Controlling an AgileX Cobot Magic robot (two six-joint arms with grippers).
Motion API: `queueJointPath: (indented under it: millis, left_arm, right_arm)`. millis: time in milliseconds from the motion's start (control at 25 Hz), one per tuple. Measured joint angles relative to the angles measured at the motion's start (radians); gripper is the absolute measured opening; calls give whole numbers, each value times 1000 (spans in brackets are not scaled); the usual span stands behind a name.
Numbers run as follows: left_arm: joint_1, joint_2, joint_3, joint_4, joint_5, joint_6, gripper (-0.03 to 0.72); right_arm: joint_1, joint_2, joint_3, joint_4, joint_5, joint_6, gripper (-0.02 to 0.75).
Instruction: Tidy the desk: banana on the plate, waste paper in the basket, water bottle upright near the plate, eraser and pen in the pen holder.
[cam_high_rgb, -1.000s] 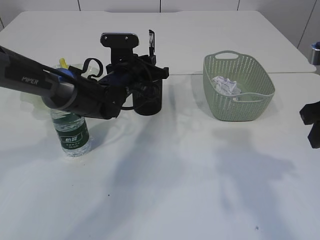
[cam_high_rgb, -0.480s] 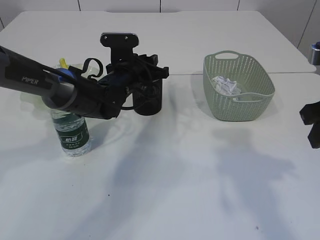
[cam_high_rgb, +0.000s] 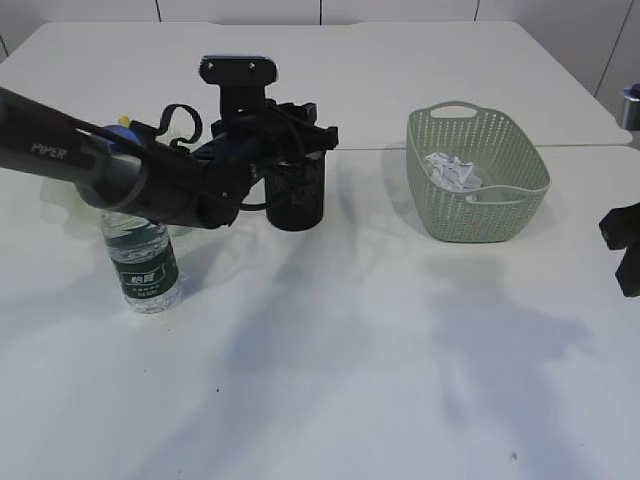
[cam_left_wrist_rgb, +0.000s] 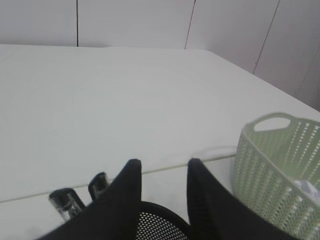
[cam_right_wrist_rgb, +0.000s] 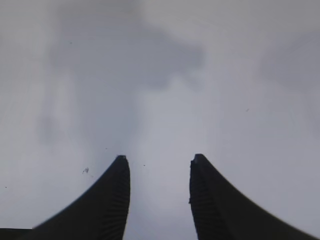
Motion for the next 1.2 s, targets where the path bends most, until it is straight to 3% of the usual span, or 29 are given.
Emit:
queueJointPath:
  millis: [600,840,1200]
  left_arm:
    - [52,-122,0,12,101,5,213]
    - [135,-187,0,12,248,7,214]
    - [322,-322,0,16,566,7,214]
  right_arm:
    - [0,0,0,0,0,0,305]
    - [0,0,0,0,0,0,305]
    - [0,0,0,0,-27,0,305]
